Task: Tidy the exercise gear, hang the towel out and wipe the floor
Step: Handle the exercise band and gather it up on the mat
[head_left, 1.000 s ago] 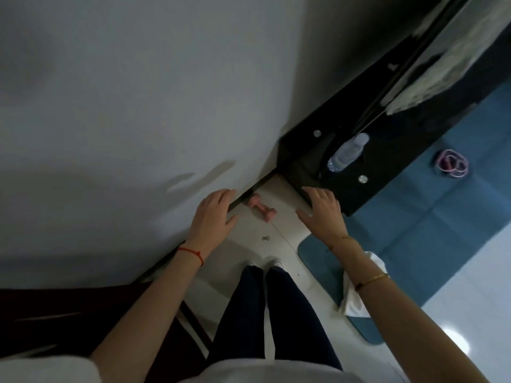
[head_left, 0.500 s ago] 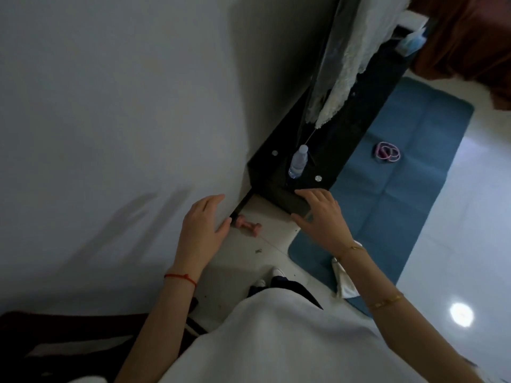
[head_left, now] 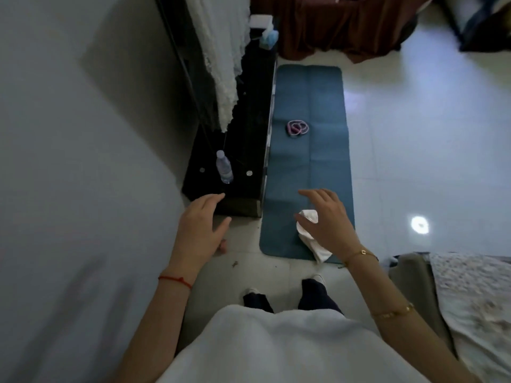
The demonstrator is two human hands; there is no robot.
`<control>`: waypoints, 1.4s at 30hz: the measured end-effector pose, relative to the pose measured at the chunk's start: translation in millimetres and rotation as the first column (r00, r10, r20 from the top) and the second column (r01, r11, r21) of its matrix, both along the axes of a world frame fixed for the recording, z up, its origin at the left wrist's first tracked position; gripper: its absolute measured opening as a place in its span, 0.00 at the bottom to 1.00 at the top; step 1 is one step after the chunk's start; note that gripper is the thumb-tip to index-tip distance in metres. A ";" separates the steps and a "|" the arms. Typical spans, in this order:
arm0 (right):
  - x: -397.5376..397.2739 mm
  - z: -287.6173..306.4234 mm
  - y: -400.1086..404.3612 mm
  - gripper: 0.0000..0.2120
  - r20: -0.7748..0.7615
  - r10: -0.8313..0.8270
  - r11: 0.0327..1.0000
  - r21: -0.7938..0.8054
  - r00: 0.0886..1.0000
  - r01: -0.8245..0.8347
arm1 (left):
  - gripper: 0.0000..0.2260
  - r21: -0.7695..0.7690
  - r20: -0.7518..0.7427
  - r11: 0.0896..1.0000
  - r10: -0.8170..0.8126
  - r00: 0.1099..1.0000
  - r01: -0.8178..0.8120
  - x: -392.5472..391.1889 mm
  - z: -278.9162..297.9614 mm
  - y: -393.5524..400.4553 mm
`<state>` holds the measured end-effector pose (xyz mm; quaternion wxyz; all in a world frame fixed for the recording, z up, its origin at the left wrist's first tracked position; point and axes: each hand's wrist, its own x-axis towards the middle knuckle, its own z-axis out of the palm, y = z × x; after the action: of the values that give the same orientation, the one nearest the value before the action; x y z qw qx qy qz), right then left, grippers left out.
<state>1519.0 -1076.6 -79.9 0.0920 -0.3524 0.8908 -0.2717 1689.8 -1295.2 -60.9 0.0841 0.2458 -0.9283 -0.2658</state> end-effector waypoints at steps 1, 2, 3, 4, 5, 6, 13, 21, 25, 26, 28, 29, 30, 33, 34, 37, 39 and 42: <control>-4.0 0.4 13.1 0.24 -0.002 -0.035 0.999 -0.007 0.999 0.035 | 0.22 0.004 -0.002 0.999 -0.033 0.999 0.033 -11.3 1.3 8.0; -8.7 0.8 26.1 0.24 -0.004 -0.068 0.998 -0.014 0.998 0.068 | 0.22 0.010 -0.002 0.998 -0.062 0.998 0.062 -23.0 2.8 16.5; -14.1 1.4 39.0 0.24 -0.008 -0.098 0.995 -0.020 0.995 0.098 | 0.22 0.012 -0.001 0.996 -0.090 0.996 0.090 -35.1 4.1 25.4; -20.2 1.4 52.3 0.24 -0.012 -0.126 0.992 -0.025 0.992 0.126 | 0.22 0.006 0.000 0.993 -0.119 0.993 0.119 -47.4 5.0 34.2; -26.7 1.5 65.8 0.24 -0.016 -0.151 0.988 -0.027 0.988 0.150 | 0.22 -0.005 -0.001 0.989 -0.149 0.989 0.149 -59.5 5.5 43.7; -33.7 1.5 79.6 0.24 -0.016 -0.175 0.984 -0.031 0.984 0.174 | 0.22 -0.012 0.000 0.984 -0.176 0.984 0.176 -71.7 6.0 54.0; -104.3 0.0 188.4 0.24 -0.041 -0.276 0.961 -0.027 0.960 0.275 | 0.22 -0.017 -0.013 0.960 -0.278 0.960 0.278 -165.3 5.1 146.0; -196.8 -4.6 284.1 0.24 -0.046 -0.340 0.940 0.003 0.939 0.341 | 0.22 -0.008 -0.045 0.951 -0.308 0.950 0.308 -272.5 0.6 236.4; -240.7 -1.5 301.6 0.24 -0.019 -0.342 0.939 0.006 0.939 0.343 | 0.22 -0.020 -0.044 0.952 -0.306 0.951 0.305 -314.4 0.7 250.6; -253.2 -1.8 304.3 0.24 -0.012 -0.344 0.939 0.004 0.939 0.344 | 0.22 -0.019 -0.041 0.953 -0.302 0.953 0.301 -326.3 -0.2 252.1; -279.7 -3.0 308.8 0.23 0.000 -0.344 0.939 -0.001 0.939 0.344 | 0.22 -0.012 -0.030 0.956 -0.293 0.956 0.293 -351.4 -3.3 254.8; -294.6 -3.8 310.7 0.23 0.002 -0.343 0.939 0.000 0.939 0.343 | 0.21 -0.010 -0.028 0.957 -0.290 0.957 0.290 -365.6 -5.3 256.3; -310.5 -5.3 312.5 0.23 0.004 -0.343 0.939 0.002 0.939 0.343 | 0.21 -0.008 -0.028 0.957 -0.291 0.956 0.290 -381.0 -7.8 257.8; -363.5 -12.2 315.7 0.23 0.013 -0.343 0.939 0.010 0.939 0.343 | 0.21 -0.003 -0.023 0.959 -0.285 0.958 0.285 -433.0 -17.9 261.7; -383.6 -14.6 315.8 0.23 0.020 -0.345 0.939 0.009 0.939 0.344 | 0.21 0.000 -0.021 0.959 -0.282 0.959 0.282 -452.8 -21.3 262.4; -452.4 -18.2 311.8 0.24 0.024 -0.330 0.944 0.020 0.944 0.330 | 0.21 0.004 -0.003 0.961 -0.277 0.961 0.277 -519.2 -28.1 262.8; -502.6 -16.3 307.1 0.24 0.023 -0.323 0.946 0.038 0.946 0.322 | 0.21 0.011 0.006 0.965 -0.262 0.965 0.262 -565.4 -29.4 260.7; -580.0 -7.5 297.7 0.24 0.032 -0.308 0.951 0.047 0.951 0.306 | 0.21 0.030 0.008 0.975 -0.221 0.975 0.221 -632.8 -25.4 254.2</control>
<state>939.0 -778.9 -87.3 0.0734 -0.2021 0.9382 -0.2710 1057.0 -1041.0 -86.4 0.0453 0.1437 -0.9464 -0.2857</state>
